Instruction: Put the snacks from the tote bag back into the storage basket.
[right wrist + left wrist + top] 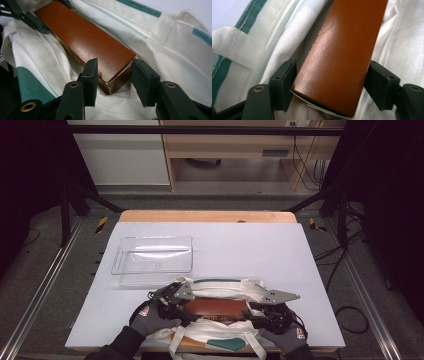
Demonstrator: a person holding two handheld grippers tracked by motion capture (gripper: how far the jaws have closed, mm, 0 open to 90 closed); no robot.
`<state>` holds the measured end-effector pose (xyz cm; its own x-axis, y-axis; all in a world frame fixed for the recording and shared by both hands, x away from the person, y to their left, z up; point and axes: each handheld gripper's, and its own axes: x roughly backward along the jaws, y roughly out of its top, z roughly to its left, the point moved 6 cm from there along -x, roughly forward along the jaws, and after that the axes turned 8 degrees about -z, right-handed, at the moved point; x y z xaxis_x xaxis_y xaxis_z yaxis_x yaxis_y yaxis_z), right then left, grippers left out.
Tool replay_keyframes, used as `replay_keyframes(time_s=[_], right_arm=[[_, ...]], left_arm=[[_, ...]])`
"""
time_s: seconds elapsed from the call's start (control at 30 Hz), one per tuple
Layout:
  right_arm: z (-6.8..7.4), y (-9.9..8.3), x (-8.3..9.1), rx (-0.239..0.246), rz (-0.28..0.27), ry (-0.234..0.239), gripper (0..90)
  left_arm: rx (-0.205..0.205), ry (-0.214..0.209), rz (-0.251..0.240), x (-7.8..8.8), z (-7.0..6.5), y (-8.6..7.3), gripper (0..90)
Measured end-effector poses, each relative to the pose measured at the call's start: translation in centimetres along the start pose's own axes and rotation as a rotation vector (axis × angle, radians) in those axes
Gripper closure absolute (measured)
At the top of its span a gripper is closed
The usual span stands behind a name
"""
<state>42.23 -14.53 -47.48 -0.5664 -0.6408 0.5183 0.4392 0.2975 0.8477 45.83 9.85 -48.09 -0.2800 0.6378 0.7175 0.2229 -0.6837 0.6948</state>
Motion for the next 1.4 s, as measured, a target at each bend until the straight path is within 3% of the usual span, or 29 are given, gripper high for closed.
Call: replay_keyframes(time_s=[0.2, 0.27, 0.4, 0.57, 0.8, 0.93, 1.07, 1.17, 1.4], right_arm=[[-0.2, -0.1, -0.1, -0.009, -0.002, -0.016, 60.6], [-0.2, -0.1, -0.2, -0.019, -0.001, -0.013, 62.1], [-0.2, -0.2, -0.3, -0.016, 0.0, -0.016, 63.0], [-0.1, 0.1, -0.1, -0.006, -0.021, -0.012, 59.9], [-0.6, 1.2, 1.3, -0.007, -0.115, -0.034, 56.1], [-1.1, 1.8, 1.9, -0.013, -0.153, -0.053, 55.0], [-1.2, 1.8, 2.0, -0.013, -0.153, -0.055, 54.0], [-1.2, 1.8, 2.0, -0.013, -0.146, -0.053, 53.3], [-1.7, 1.8, 2.0, -0.017, -0.155, -0.066, 49.9]], left_arm=[[0.025, -0.006, -0.008, 0.7, -1.0, 0.0, 35.6], [0.054, 0.008, -0.018, 0.7, -1.8, -0.6, 36.3], [0.068, 0.025, -0.035, 0.4, -2.0, -1.1, 35.5], [0.062, 0.045, -0.023, 0.2, -1.8, -0.9, 32.2], [0.055, 0.053, -0.031, 0.3, -1.7, 0.3, 27.2], [0.01, 0.047, -0.051, 0.3, -2.0, 1.8, 27.1], [-0.004, 0.031, -0.048, -0.4, -2.1, 2.4, 27.4], [-0.024, 0.02, -0.014, -1.6, -2.3, 2.6, 28.6], [-0.021, 0.002, 0.006, -2.5, -2.1, 2.4, 31.6]])
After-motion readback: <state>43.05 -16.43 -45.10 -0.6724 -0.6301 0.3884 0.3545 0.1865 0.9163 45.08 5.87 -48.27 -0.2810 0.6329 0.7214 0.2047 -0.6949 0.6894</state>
